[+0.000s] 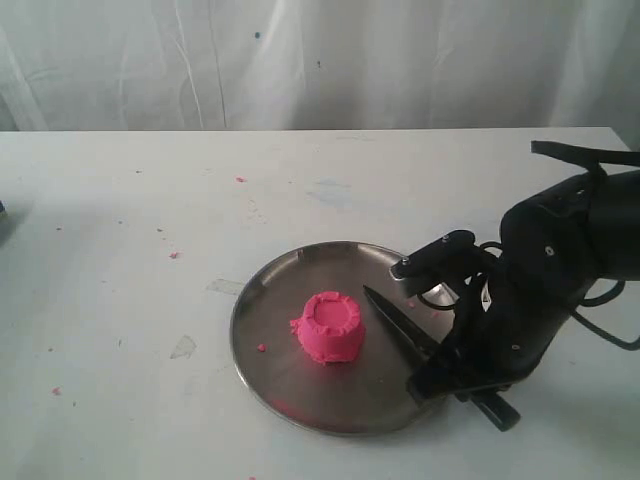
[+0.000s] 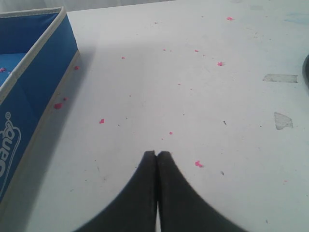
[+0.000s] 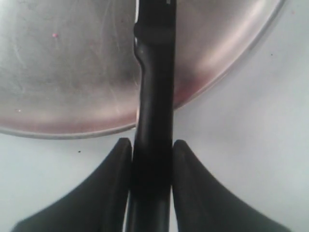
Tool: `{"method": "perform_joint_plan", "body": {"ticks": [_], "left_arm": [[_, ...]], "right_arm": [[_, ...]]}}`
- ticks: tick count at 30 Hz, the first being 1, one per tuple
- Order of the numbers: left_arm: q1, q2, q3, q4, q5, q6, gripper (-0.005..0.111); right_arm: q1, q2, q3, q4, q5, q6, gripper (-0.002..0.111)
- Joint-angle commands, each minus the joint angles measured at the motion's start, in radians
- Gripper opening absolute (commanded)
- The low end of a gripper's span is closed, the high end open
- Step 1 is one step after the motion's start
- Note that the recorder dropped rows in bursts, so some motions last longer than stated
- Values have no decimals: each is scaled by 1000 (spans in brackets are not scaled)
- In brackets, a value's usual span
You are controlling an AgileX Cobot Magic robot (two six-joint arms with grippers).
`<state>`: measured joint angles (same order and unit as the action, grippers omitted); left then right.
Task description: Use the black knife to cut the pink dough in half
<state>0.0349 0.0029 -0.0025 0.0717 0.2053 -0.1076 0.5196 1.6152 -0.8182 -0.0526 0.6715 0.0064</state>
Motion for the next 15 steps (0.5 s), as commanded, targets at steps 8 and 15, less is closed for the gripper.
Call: {"method": "perform_joint_plan", "body": {"ticks": [8,15], "left_arm": [[0,-3,2,-3,-3,3,0],[2,-3,2,-3,-3,3,0]], "right_arm": [[-3,-6,2,4,-12,-6,37],[-3,-156,-65,-66,180,9,16]]}}
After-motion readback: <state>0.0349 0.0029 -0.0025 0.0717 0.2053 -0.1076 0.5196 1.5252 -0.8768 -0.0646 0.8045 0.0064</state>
